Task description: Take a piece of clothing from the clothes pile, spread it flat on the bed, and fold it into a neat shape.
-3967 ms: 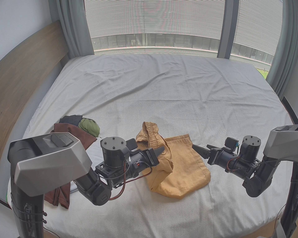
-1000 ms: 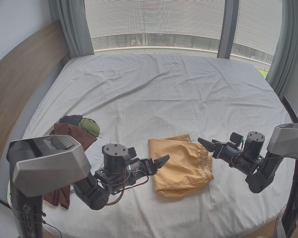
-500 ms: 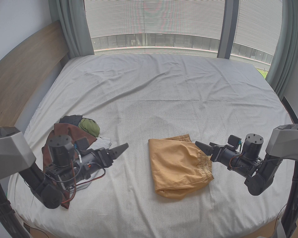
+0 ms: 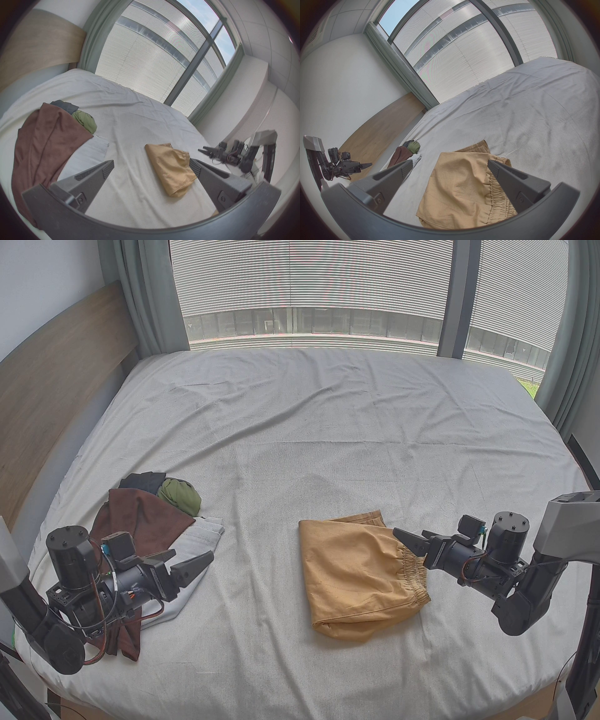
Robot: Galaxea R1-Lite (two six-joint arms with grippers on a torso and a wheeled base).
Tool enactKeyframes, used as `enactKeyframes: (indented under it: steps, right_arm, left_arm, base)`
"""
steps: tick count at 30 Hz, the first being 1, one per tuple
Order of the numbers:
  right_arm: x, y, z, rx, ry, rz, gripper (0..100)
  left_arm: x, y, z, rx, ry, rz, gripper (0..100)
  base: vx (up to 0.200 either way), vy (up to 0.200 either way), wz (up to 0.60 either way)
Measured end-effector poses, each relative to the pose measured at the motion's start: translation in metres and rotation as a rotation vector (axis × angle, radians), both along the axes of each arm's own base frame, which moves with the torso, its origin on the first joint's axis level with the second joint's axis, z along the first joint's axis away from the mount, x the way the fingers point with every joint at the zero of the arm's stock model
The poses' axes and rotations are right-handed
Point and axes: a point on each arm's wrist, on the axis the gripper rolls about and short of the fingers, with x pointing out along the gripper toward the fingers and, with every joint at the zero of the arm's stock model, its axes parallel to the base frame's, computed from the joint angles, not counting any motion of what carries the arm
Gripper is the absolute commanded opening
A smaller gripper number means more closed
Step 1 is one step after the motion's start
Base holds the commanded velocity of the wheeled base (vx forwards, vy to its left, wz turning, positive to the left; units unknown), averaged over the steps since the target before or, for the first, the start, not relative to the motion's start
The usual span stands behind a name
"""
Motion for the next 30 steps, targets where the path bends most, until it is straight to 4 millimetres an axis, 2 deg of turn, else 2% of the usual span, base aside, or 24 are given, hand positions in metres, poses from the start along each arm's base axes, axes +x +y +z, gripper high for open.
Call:
enactKeyframes:
  steps: [5, 13, 23, 30]
  right_arm:
    - [0.001, -0.001, -0.004, -0.004, 0.010, -0.004, 100]
    - [0.000, -0.004, -0.007, -0.025, 0.015, -0.008, 100]
    - [0.002, -0.018, -0.019, -0.113, 0.041, -0.034, 100]
    - [0.005, -0.037, -0.037, -0.184, 0.139, -0.075, 100]
  left_arm:
    - [-0.013, 0.008, -0.009, 0.086, -0.010, -0.012, 100]
    - [-0.034, 0.021, -0.016, 0.104, -0.029, -0.042, 100]
    - [-0.029, 0.038, -0.037, 0.295, -0.041, -0.058, 100]
    - [-0.026, 0.046, -0.047, 0.312, -0.007, -0.060, 100]
  base:
    - [0.000, 0.000, 0.00]
    - [0.000, 0.000, 0.00]
    - [0.000, 0.000, 0.00]
    - [0.000, 0.000, 0.00]
